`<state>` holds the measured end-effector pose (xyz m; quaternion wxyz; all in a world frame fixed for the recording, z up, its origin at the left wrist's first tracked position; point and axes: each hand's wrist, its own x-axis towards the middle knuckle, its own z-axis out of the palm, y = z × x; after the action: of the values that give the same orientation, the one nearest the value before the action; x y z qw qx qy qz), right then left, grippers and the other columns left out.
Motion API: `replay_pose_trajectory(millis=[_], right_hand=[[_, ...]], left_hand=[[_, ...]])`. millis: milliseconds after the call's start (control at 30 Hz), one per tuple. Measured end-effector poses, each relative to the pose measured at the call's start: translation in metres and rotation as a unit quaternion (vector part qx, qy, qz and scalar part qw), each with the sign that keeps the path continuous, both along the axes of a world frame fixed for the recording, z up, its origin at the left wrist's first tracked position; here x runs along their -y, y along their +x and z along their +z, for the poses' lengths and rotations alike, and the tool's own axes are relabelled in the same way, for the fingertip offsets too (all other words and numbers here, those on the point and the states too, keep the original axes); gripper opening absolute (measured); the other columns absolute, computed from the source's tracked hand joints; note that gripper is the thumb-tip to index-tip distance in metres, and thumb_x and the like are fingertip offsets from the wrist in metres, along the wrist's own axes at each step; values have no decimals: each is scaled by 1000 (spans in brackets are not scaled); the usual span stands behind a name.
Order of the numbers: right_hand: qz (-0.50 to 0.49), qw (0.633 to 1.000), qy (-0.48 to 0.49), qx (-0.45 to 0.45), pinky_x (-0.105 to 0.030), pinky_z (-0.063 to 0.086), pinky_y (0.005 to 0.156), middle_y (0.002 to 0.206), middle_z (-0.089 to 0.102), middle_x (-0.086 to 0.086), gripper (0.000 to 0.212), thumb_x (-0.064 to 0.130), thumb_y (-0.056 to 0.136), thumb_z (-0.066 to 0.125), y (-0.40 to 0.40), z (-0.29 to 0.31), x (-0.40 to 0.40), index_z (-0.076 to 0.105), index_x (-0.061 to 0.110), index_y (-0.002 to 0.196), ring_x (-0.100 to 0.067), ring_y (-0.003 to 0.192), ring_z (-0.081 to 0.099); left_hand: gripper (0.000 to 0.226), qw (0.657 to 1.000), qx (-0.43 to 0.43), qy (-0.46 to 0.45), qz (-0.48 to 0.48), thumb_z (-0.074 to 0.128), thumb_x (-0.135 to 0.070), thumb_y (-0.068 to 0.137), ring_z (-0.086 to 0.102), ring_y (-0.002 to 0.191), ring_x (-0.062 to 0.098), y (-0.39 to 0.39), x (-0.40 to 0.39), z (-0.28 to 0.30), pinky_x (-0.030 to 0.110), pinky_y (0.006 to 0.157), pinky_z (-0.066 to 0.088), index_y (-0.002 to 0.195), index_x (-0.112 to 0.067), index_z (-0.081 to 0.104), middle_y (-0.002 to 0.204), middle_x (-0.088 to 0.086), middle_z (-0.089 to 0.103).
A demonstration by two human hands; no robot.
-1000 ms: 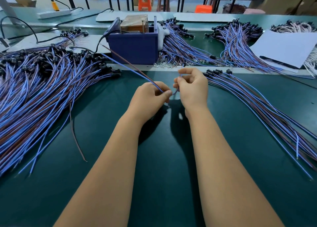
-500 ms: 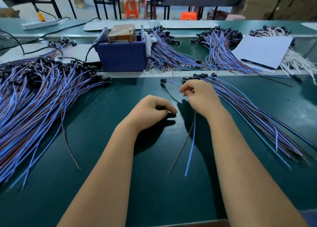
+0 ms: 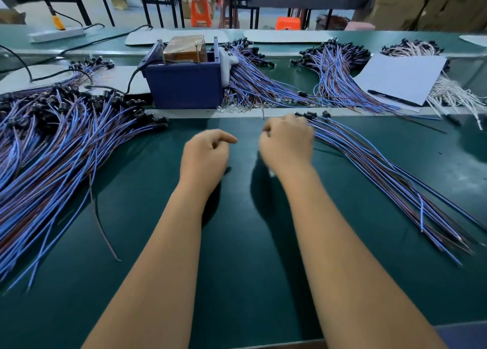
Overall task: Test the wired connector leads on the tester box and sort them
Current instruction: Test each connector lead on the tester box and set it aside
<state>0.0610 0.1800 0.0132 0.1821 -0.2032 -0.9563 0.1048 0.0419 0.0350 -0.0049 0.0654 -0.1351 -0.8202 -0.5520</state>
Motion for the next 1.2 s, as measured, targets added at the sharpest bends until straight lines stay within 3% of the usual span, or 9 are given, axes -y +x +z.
replay_pose_trajectory(millis=[67,133,233,367,600,833,933,1067,1200], right_hand=[[88,995,-50,-18,-38,38,94,119,59,-11,29,22,91,48,-6,-7,31,67,18,113,-32,114,47],[172,979,-103,-32,-39,41,94,115,59,-11,25,20,92,50,-9,-11,59,68,16,109,-31,111,47],[242,963,-118,-22,-39,42,93,113,60,-9,24,21,92,51,-12,-19,81,68,17,109,-30,110,49],[255,960,-118,6,-35,38,93,117,59,-5,25,20,91,51,-15,-31,77,68,20,109,-27,111,48],[260,924,-280,-34,-27,42,86,102,64,5,19,16,92,53,-14,-35,66,71,18,98,-16,101,55],[255,907,-332,-44,-25,40,79,95,63,9,19,16,92,52,-14,-36,65,70,22,93,-12,95,56],[256,908,-328,-44,-26,41,79,96,63,8,19,16,93,52,-14,-35,65,70,21,94,-13,95,57],[254,906,-337,-43,-24,39,77,95,62,7,18,16,94,52,-12,-33,65,70,19,94,-12,91,55],[254,904,-342,-44,-22,40,74,93,63,8,18,16,94,52,-10,-32,65,70,19,94,-11,89,56]], left_hand=[[32,992,-55,-78,82,49,-5,86,62,92,5,-12,16,0,19,82,46,99,-18,75,100,-7,69],[34,964,-35,-188,185,51,-16,88,38,134,27,-24,33,-2,36,108,32,116,-23,69,144,4,50],[50,926,52,-265,263,50,-27,89,3,149,31,-29,49,-2,46,114,16,140,-27,49,163,15,11],[61,915,113,-292,256,45,-31,91,-7,150,31,-34,53,-6,51,117,7,150,-23,31,163,21,-2],[55,906,109,-304,275,44,-31,92,15,141,36,-43,62,-4,49,108,21,145,-22,38,165,8,-3],[55,897,113,-306,297,46,-25,91,27,130,41,-43,65,-5,47,108,23,144,-16,34,149,17,28],[48,895,95,-315,302,47,-22,92,36,127,42,-43,71,-7,46,104,29,140,-19,45,142,19,42],[27,923,5,-250,292,53,-22,96,57,108,37,-40,74,-10,42,83,47,117,-21,70,118,11,65],[22,942,-37,-186,277,52,-20,98,59,90,24,-38,70,-11,31,69,39,110,-17,71,112,7,66]])
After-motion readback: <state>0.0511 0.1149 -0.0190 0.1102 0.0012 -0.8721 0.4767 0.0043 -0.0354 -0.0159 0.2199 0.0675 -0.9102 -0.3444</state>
